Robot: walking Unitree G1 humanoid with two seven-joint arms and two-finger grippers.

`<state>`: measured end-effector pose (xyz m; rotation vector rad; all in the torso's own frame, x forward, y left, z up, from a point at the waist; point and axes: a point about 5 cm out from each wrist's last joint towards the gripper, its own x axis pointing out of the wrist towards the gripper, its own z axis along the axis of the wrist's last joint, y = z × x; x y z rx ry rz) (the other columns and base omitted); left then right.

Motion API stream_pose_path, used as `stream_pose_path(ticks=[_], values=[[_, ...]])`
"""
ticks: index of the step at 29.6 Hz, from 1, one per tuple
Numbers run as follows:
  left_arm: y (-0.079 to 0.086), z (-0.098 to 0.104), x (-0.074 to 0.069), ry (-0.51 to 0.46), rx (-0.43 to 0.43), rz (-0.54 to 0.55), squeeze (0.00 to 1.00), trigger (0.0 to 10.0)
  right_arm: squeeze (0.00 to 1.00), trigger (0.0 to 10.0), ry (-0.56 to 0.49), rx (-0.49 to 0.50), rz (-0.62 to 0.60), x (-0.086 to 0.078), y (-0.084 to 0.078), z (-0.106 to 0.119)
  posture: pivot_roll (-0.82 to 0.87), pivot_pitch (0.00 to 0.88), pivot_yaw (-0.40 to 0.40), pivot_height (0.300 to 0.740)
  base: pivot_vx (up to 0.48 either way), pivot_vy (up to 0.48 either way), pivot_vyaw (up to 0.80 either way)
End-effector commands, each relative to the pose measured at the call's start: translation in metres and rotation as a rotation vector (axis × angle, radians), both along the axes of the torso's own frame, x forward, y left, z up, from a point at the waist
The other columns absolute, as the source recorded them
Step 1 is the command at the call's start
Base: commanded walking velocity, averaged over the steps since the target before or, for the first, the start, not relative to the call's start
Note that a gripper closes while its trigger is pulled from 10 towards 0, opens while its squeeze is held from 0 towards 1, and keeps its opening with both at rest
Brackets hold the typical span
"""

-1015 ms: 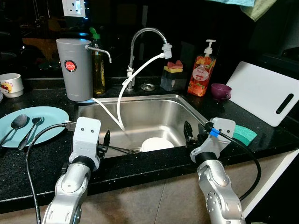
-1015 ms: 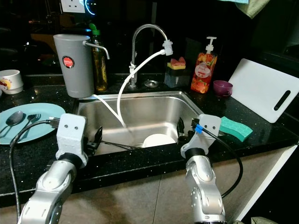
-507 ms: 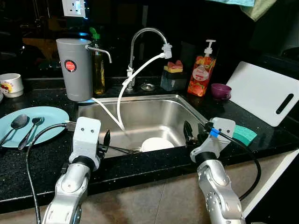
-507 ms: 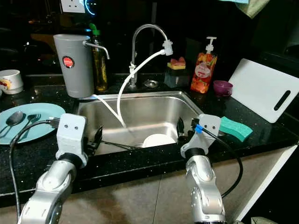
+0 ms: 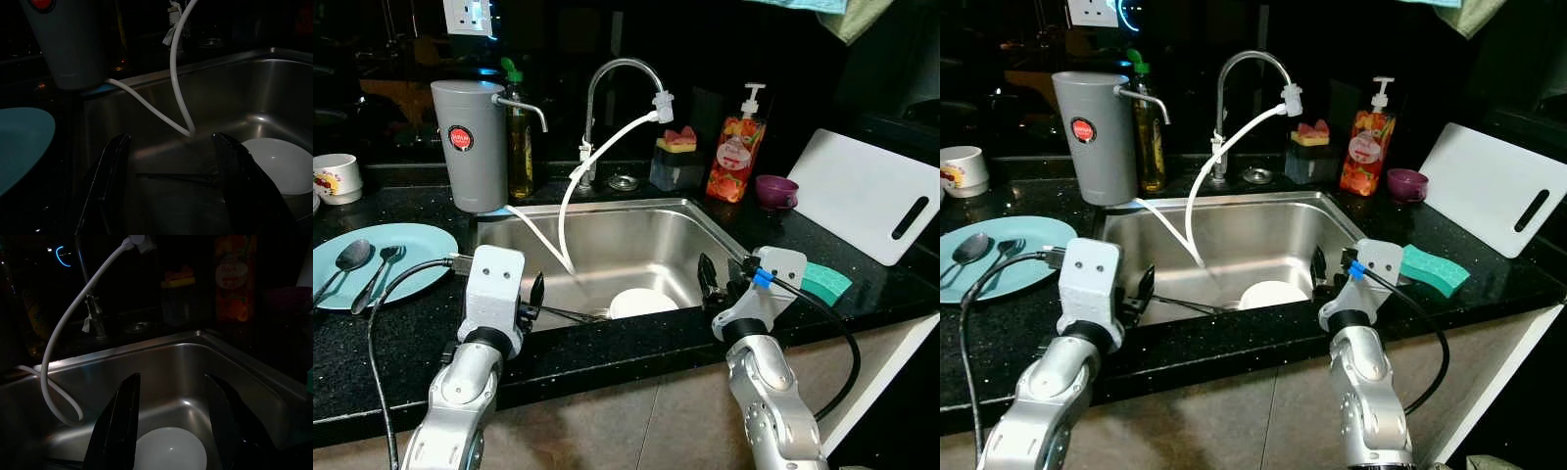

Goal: Kitchen organization

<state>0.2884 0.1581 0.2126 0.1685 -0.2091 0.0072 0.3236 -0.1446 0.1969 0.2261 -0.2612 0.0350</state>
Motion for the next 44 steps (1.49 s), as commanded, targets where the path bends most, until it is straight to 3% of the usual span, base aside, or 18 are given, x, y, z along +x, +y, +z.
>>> stream_pose_path(ticks=[1,44], values=[[-0.0007,-0.0015,0.0004,0.006,0.010,0.000,0.00,10.0,0.00,10.0,0.015,0.005,-0.004,0.0008,0.0001,-0.0024,0.19,0.031,-0.116,0.740,0.000,0.000,0.00],[0.0002,-0.0003,0.0004,0.002,0.011,0.009,0.00,10.0,0.00,10.0,0.017,0.006,-0.002,0.0007,0.0010,-0.0033,0.20,0.034,-0.116,0.740,0.000,0.000,0.00]])
